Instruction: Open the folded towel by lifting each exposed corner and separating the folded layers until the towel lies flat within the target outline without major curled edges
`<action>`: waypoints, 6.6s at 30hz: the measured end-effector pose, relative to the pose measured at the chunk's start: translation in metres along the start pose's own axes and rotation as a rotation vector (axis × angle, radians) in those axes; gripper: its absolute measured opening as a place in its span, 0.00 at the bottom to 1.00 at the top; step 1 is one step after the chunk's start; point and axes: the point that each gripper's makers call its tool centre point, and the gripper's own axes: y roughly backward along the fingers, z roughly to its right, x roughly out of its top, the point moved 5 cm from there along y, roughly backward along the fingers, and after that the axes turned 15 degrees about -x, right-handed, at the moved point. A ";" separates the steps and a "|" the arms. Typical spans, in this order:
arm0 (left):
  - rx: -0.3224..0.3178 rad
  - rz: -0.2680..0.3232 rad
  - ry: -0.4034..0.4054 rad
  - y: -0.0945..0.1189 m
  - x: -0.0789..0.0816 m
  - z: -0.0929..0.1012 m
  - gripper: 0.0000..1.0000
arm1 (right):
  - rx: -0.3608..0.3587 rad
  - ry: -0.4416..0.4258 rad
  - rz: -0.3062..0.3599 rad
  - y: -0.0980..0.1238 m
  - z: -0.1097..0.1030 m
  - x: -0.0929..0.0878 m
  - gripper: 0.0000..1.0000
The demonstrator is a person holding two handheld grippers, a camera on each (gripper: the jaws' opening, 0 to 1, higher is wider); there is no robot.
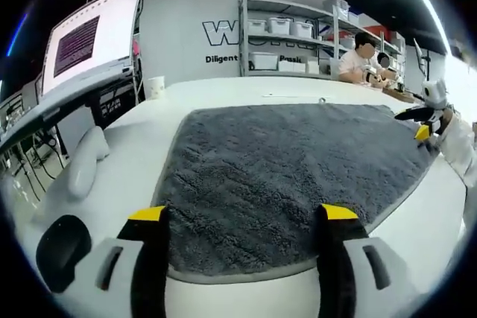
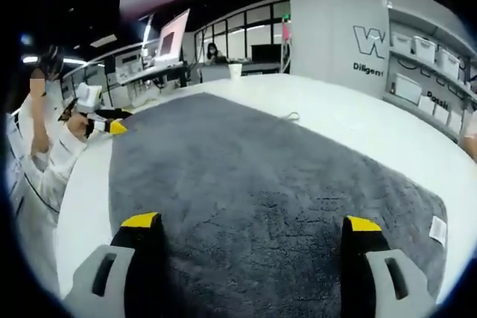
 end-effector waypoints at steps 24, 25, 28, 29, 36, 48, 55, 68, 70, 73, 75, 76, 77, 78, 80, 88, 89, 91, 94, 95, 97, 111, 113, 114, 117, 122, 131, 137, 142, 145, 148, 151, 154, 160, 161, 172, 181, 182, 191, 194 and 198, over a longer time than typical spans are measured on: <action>-0.001 -0.004 0.000 0.000 0.000 0.000 0.80 | 0.406 0.189 0.165 0.012 -0.162 0.013 0.30; -0.001 -0.004 0.000 0.000 0.000 0.000 0.80 | 0.408 0.192 0.160 0.011 -0.163 0.012 0.30; 0.000 -0.003 0.000 0.000 0.000 0.001 0.80 | 0.425 0.204 0.139 0.010 -0.166 0.007 0.29; 0.000 -0.003 0.000 0.000 0.000 0.001 0.80 | 0.438 0.193 0.120 0.010 -0.167 0.004 0.28; -0.001 -0.007 0.000 0.000 0.000 0.001 0.80 | 0.478 0.125 0.073 0.011 -0.167 -0.004 0.20; -0.007 -0.028 0.001 0.003 -0.001 0.000 0.80 | 0.498 0.109 0.069 0.015 -0.168 -0.006 0.15; -0.008 -0.031 0.002 0.006 -0.002 0.001 0.80 | 0.509 0.100 0.068 0.017 -0.170 -0.007 0.15; -0.013 -0.035 0.001 0.008 -0.003 0.000 0.80 | 0.445 0.109 0.164 0.025 -0.159 0.004 0.19; -0.013 -0.035 0.001 0.008 -0.003 0.000 0.80 | 0.402 0.067 0.191 0.027 -0.148 0.009 0.18; -0.014 -0.035 0.000 0.008 -0.003 0.000 0.80 | 0.290 0.035 0.202 0.031 -0.120 0.008 0.18; -0.016 -0.036 0.000 0.008 -0.003 0.000 0.80 | 0.251 0.012 0.185 0.034 -0.106 0.002 0.18; -0.016 -0.036 0.000 0.008 -0.003 0.000 0.80 | 0.244 0.009 0.181 0.035 -0.101 -0.001 0.18; -0.016 -0.037 0.000 0.009 -0.003 0.000 0.80 | 0.229 0.008 0.166 0.037 -0.095 -0.006 0.18; -0.016 -0.038 0.000 0.009 -0.003 0.000 0.80 | 0.213 0.014 0.153 0.038 -0.090 -0.010 0.18; -0.015 -0.038 0.000 0.009 -0.003 0.000 0.80 | 0.166 0.053 0.114 0.041 -0.080 -0.019 0.19; -0.012 -0.036 0.001 0.009 -0.003 0.000 0.80 | 0.155 0.084 0.053 0.047 -0.073 -0.030 0.19; -0.011 -0.037 0.001 0.009 -0.003 0.000 0.80 | 0.151 0.120 0.021 0.046 -0.073 -0.036 0.20; -0.011 -0.038 0.001 0.009 -0.003 0.001 0.80 | 0.151 0.117 0.041 0.045 -0.076 -0.035 0.20; -0.011 -0.038 0.001 0.009 -0.003 0.001 0.80 | 0.152 0.090 0.018 0.048 -0.074 -0.037 0.19; -0.011 -0.039 0.002 0.009 -0.003 0.001 0.80 | 0.152 0.093 0.017 0.049 -0.074 -0.038 0.19; -0.011 -0.039 0.002 0.009 -0.003 0.001 0.80 | 0.144 0.100 0.011 0.050 -0.074 -0.039 0.19; -0.009 -0.043 0.004 0.009 -0.004 0.002 0.80 | 0.120 0.083 -0.001 0.056 -0.076 -0.042 0.19; -0.009 -0.043 0.004 0.009 -0.003 0.002 0.80 | 0.120 0.083 -0.001 0.056 -0.076 -0.042 0.19; -0.009 -0.043 0.004 0.009 -0.003 0.002 0.80 | 0.119 0.082 -0.001 0.056 -0.076 -0.042 0.19; -0.010 -0.047 0.004 0.009 -0.003 0.001 0.79 | 0.108 0.080 -0.001 0.057 -0.077 -0.042 0.19; -0.011 -0.048 0.004 0.009 -0.003 0.001 0.79 | 0.110 0.101 0.019 0.057 -0.074 -0.042 0.25; -0.012 -0.043 0.003 0.010 -0.003 0.001 0.79 | -0.007 0.022 0.110 0.063 -0.033 -0.028 0.30; -0.017 -0.052 -0.001 0.010 -0.003 0.000 0.79 | -0.082 -0.042 0.128 0.065 0.004 -0.021 0.31; -0.049 -0.040 -0.123 0.007 0.006 0.003 0.79 | -0.121 -0.043 0.124 0.060 0.028 -0.020 0.33; -0.048 -0.076 -0.143 0.007 0.012 0.005 0.82 | -0.066 0.024 0.107 0.053 0.037 -0.028 0.38; -0.076 -0.065 -0.174 0.004 0.025 0.008 0.85 | -0.079 0.028 0.098 0.045 0.047 -0.031 0.42; -0.144 -0.007 -0.183 -0.005 0.042 0.016 0.84 | -0.067 0.034 0.110 0.043 0.050 -0.030 0.44; -0.267 0.044 -0.171 -0.022 0.058 0.028 0.85 | -0.061 0.024 0.129 0.042 0.050 -0.026 0.50; -0.421 0.040 -0.207 -0.065 0.071 0.039 0.91 | -0.062 0.051 0.120 0.038 0.055 -0.028 0.61; -0.437 0.029 -0.218 -0.072 0.071 0.039 0.93 | -0.058 0.049 0.119 0.037 0.056 -0.029 0.64; -0.519 0.012 -0.245 -0.104 0.072 0.035 0.99 | -0.043 0.059 0.081 0.028 0.063 -0.033 0.97; -0.515 -0.036 -0.248 -0.115 0.065 0.032 0.98 | -0.015 0.084 0.003 0.019 0.058 -0.039 0.99; -0.513 -0.065 -0.239 -0.116 0.061 0.030 0.97 | -0.011 0.083 -0.001 0.020 0.057 -0.039 0.99; -0.510 -0.089 -0.243 -0.117 0.056 0.024 0.94 | 0.014 0.041 -0.017 0.022 0.059 -0.045 0.96; -0.510 -0.088 -0.243 -0.117 0.056 0.023 0.93 | 0.017 0.040 -0.013 0.023 0.059 -0.046 0.95; -0.508 -0.086 -0.243 -0.117 0.056 0.022 0.93 | 0.022 0.039 -0.006 0.025 0.060 -0.047 0.95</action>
